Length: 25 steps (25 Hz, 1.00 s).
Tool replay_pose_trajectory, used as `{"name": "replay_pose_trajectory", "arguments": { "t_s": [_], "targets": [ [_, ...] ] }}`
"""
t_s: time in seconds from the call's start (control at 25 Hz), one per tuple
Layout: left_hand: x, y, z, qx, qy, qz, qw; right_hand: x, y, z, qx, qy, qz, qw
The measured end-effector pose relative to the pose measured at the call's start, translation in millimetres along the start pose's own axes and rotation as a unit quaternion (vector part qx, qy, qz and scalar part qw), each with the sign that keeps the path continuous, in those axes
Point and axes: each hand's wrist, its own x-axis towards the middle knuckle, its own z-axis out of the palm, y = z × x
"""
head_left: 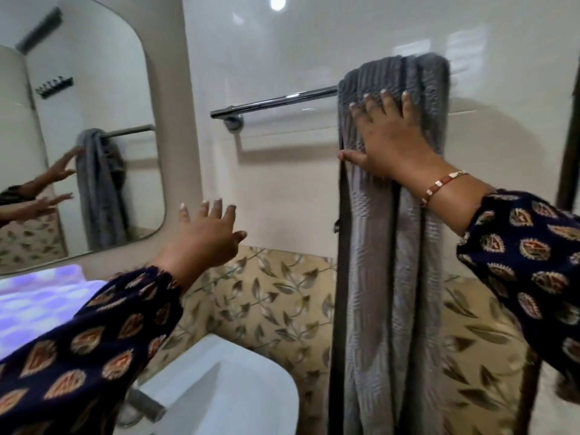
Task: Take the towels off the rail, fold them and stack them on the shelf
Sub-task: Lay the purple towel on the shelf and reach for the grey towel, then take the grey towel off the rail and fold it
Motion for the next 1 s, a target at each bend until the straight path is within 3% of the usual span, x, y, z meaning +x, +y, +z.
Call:
{"name": "replay_pose_trajectory", "arguments": {
  "t_s": [0.2, 0.36, 0.52, 0.6, 0.72, 0.84, 0.92, 1.0],
  "targets": [
    [26.6, 76.0, -42.2, -0.094, 0.083, 0.109, 0.986, -25.1, 50.4, -12.0, 0.012, -0.034, 0.018, 0.999],
    [42.7, 117.6, -55.6, -0.298, 0.115, 0.193, 0.928, -39.6, 61.1, -11.1, 0.138, -0.048, 0.069, 0.987],
    [59.8, 147.6, -47.9, -0.498, 0.064, 0.144, 0.853, -38.8, 47.3, -7.1, 0.398, 0.046, 0.200, 0.894],
    [70.9, 159.3, -36.4, -0.571, 0.008, 0.116, 0.813, -30.8, 40.0, -3.2, 0.459, 0.033, 0.244, 0.853],
    [80.4, 173.0, -21.2, -0.642, -0.019, 0.120, 0.757, -12.7, 26.8, -0.9, 0.449, 0.013, 0.266, 0.853],
    [81.4, 186.0, -14.8, -0.633, 0.037, 0.140, 0.761, -8.6, 21.2, 4.3, 0.355, 0.039, 0.285, 0.889],
    [79.0, 185.1, -15.7, -0.647, 0.028, 0.157, 0.745, -17.3, 18.3, 8.8, 0.348, 0.069, 0.309, 0.882],
    [80.2, 179.9, -18.0, -0.699, -0.018, 0.163, 0.696, -27.2, 17.5, 9.0, 0.373, 0.084, 0.327, 0.864]
  ]
}}
